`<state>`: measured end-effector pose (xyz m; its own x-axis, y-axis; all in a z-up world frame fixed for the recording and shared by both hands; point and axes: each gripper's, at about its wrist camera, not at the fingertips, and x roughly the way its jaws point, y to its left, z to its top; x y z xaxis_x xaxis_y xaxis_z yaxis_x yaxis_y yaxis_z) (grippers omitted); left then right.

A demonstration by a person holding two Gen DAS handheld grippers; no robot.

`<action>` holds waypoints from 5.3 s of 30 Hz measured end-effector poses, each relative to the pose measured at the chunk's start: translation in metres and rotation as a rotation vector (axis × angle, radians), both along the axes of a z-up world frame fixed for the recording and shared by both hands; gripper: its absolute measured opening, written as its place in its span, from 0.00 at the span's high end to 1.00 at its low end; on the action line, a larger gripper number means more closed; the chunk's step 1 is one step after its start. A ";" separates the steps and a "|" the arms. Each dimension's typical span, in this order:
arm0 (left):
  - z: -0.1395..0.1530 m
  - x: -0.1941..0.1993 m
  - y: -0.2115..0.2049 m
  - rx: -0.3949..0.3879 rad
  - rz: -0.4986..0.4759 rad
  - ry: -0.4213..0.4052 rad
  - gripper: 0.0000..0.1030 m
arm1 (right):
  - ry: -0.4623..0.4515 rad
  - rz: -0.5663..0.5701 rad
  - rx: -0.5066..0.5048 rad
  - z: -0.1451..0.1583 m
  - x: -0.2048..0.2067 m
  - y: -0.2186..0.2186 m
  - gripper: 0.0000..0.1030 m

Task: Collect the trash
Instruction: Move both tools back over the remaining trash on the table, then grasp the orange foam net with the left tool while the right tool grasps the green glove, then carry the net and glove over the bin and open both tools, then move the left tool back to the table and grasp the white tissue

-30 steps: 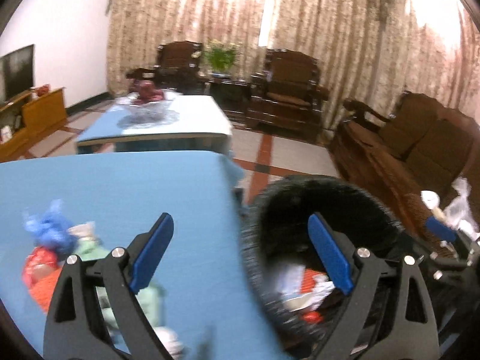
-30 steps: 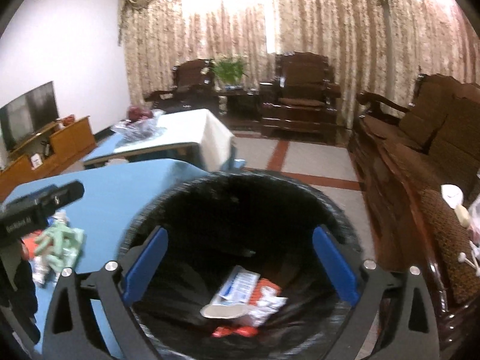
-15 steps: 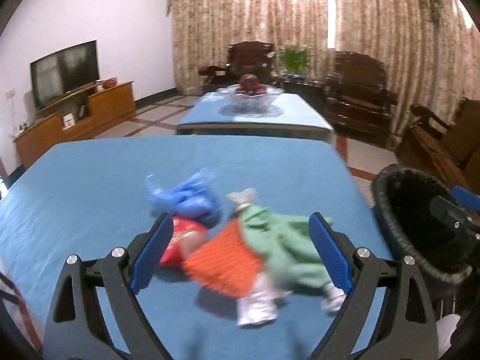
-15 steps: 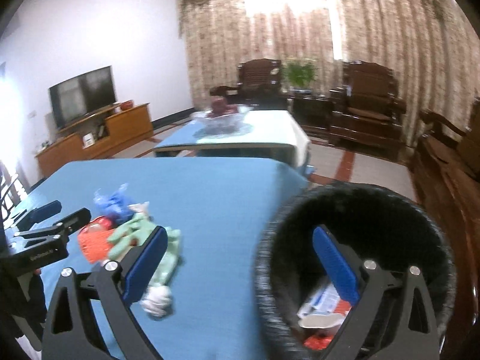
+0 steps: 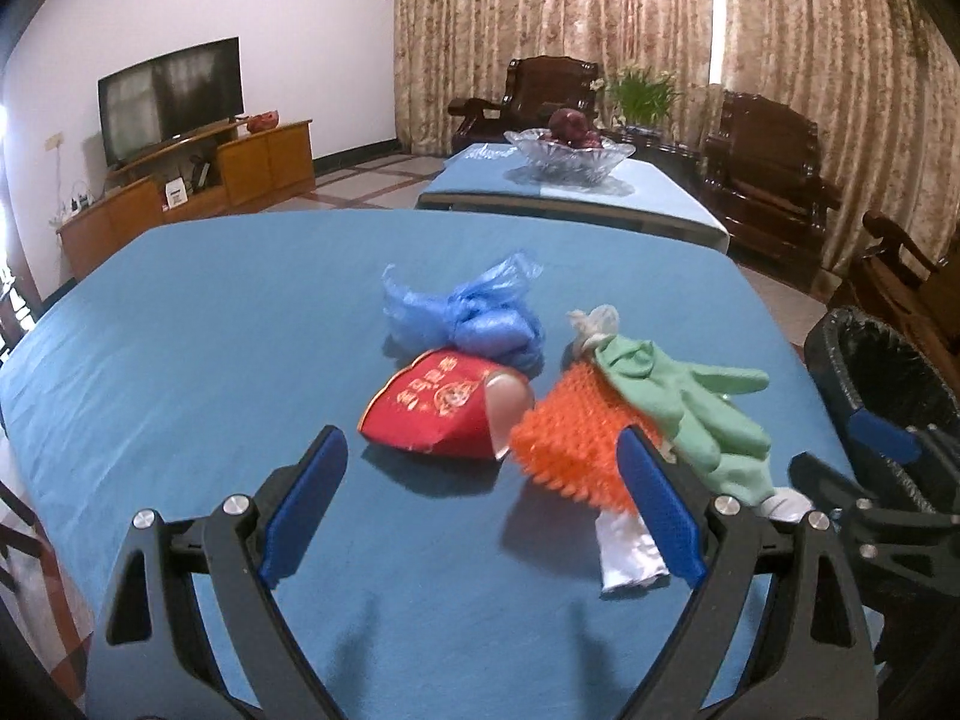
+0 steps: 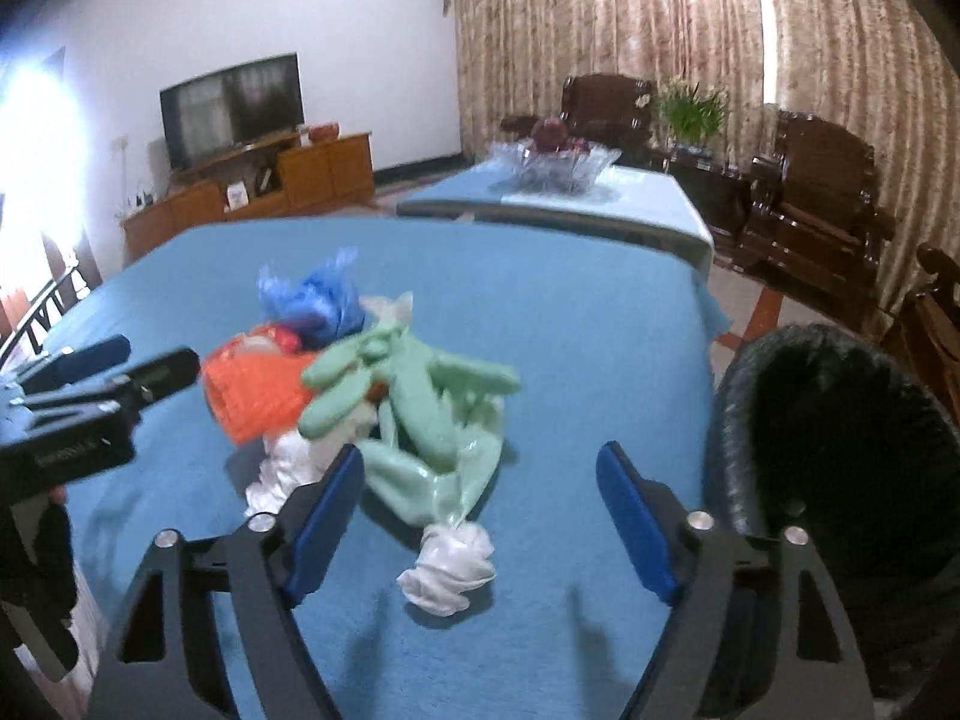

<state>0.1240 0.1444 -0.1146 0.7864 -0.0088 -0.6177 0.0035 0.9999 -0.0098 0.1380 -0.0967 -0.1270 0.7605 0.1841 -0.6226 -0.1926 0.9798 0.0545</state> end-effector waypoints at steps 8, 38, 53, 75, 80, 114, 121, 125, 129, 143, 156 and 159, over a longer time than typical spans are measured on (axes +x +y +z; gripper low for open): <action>-0.014 0.001 0.001 -0.024 -0.004 0.029 0.14 | 0.084 0.034 -0.028 -0.019 0.008 0.006 0.39; -0.027 0.028 -0.033 -0.171 -0.063 0.092 0.91 | 0.026 -0.017 -0.051 0.014 -0.004 -0.021 0.76; 0.025 0.008 -0.034 -0.117 -0.061 -0.045 0.92 | 0.015 -0.034 0.005 0.033 -0.006 -0.039 0.92; -0.016 0.003 -0.037 -0.087 -0.065 0.033 0.92 | 0.187 -0.002 0.025 -0.034 0.007 -0.036 0.66; -0.015 0.003 -0.037 -0.084 -0.064 0.025 0.92 | 0.170 0.032 0.025 -0.025 -0.001 -0.034 0.84; 0.071 -0.010 -0.170 -0.132 -0.335 -0.132 0.92 | -0.206 -0.206 0.035 0.128 -0.058 -0.157 0.85; 0.061 -0.001 -0.231 -0.145 -0.432 -0.120 0.92 | -0.178 -0.307 0.022 0.116 -0.059 -0.212 0.85; 0.051 0.005 -0.265 -0.146 -0.482 -0.103 0.92 | -0.151 -0.351 0.018 0.102 -0.053 -0.238 0.85; 0.039 0.012 -0.292 -0.145 -0.521 -0.081 0.92 | -0.118 -0.384 0.018 0.084 -0.050 -0.259 0.85; 0.007 0.040 -0.337 -0.146 -0.601 0.018 0.64 | -0.028 -0.456 0.028 0.037 -0.038 -0.300 0.71; 0.023 0.039 -0.295 -0.161 -0.528 -0.021 0.27 | -0.059 -0.500 0.025 0.049 -0.052 -0.287 0.07; 0.030 0.032 -0.269 -0.137 -0.484 -0.054 0.23 | -0.070 -0.493 0.040 0.055 -0.055 -0.274 0.06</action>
<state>0.1557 -0.1242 -0.0844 0.7028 -0.4582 -0.5442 0.4704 0.8732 -0.1277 0.0831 -0.3704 -0.0718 0.8028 -0.1849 -0.5669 0.2885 0.9525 0.0978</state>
